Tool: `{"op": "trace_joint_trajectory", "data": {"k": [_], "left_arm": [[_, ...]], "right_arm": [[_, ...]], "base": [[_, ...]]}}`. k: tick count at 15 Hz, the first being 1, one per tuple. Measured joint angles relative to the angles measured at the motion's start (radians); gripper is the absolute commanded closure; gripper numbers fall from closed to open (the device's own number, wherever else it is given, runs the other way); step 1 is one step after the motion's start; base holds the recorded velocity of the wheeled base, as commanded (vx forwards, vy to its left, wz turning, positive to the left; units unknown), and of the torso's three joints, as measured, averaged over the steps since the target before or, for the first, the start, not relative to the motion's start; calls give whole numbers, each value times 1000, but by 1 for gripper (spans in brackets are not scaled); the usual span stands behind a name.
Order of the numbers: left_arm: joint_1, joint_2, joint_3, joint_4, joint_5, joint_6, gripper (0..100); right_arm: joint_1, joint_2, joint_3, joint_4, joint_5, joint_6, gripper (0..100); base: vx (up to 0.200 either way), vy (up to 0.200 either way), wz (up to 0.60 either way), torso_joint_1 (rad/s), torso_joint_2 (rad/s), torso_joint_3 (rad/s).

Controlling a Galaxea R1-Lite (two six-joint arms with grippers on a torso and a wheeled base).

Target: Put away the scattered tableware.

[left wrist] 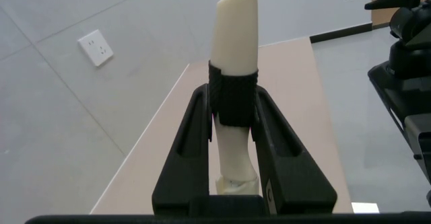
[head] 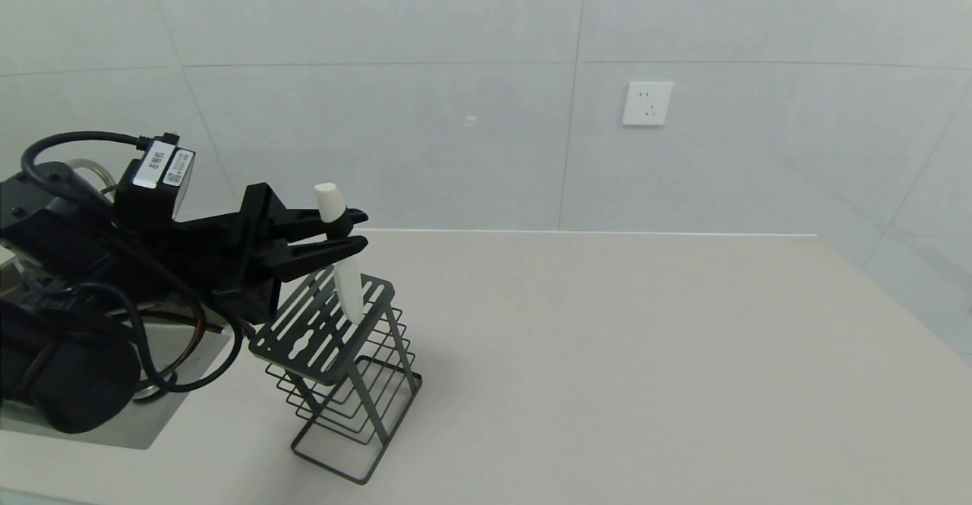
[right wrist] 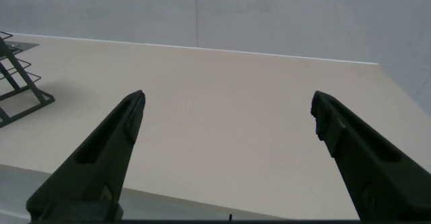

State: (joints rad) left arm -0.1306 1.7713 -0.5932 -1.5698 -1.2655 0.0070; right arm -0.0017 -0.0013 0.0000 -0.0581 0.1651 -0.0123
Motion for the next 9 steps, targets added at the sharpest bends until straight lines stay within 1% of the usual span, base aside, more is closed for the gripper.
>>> {"op": "trace_joint_trajectory", "data": {"k": [1, 7, 9], "left_arm": [[1, 8, -1, 0, 0, 10, 100], [-1, 30, -4, 0, 0, 21, 100], [2, 39, -4, 0, 0, 33, 100]], "right_arm": [[0, 0, 0, 0, 0, 0, 0], [0, 0, 0, 0, 0, 0, 0], [0, 0, 0, 0, 0, 0, 0]], "base": [[0, 0, 0, 0, 0, 0], [0, 0, 0, 0, 0, 0], [0, 0, 0, 0, 0, 0]]}}
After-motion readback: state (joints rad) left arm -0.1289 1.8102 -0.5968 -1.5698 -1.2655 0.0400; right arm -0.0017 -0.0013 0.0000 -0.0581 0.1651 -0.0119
